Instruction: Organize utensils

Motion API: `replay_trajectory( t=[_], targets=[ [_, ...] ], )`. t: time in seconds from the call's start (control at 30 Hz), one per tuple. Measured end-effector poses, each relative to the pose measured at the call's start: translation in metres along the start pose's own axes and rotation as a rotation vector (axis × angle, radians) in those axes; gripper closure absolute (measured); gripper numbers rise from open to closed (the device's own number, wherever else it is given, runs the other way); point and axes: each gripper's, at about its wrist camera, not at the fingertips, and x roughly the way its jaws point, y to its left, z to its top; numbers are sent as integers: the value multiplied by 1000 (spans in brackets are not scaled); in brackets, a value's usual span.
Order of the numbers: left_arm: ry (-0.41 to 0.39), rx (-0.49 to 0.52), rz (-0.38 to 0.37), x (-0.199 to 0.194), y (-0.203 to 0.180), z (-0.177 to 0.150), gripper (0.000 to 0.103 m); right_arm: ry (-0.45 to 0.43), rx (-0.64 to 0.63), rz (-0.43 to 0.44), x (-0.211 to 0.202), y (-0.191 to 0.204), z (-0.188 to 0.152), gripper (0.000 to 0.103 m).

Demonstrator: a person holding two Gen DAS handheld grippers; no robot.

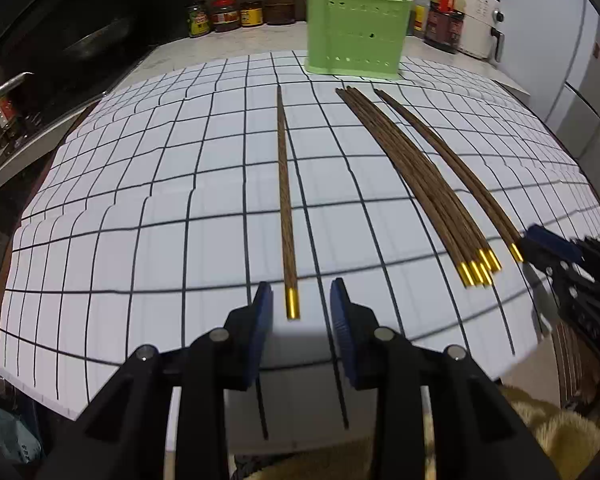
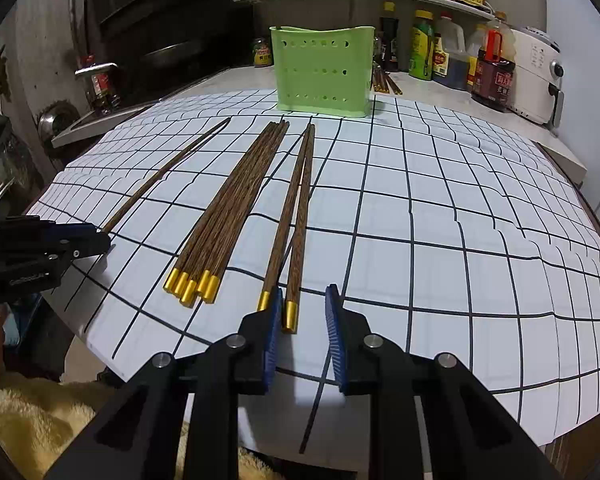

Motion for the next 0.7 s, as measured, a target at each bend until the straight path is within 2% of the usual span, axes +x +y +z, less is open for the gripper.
replay_trajectory(
  t=[0.07, 0.23, 0.3, 0.33, 0.37, 0.5, 0.6, 0.7],
  targets=[
    [-2, -5, 11, 2, -1, 3, 72, -4, -2, -2, 0, 2, -1, 85],
    [-19, 17, 36, 7, -5, 8, 73, -15, -14, -9, 0, 4, -2, 85],
    [-24, 27, 49, 7, -6, 7, 89, -16, -18, -15, 0, 5, -2, 85],
    [-27, 41, 68, 7, -8, 7, 94, -16, -21, -17, -1, 6, -3, 87],
    [-30, 53, 75, 7, -8, 6, 96, -17, -20, -17, -1, 6, -4, 94],
    [-41, 72, 58, 3, -7, 5, 96, -4, 11, 3, -1, 3, -1, 96],
    [-89, 58, 47, -11, -1, 8, 96, 0, 67, 39, -4, -6, 3, 96],
    [-149, 15, 32, -30, 12, 17, 96, -45, 66, 31, -16, -7, 13, 96]
  ],
)
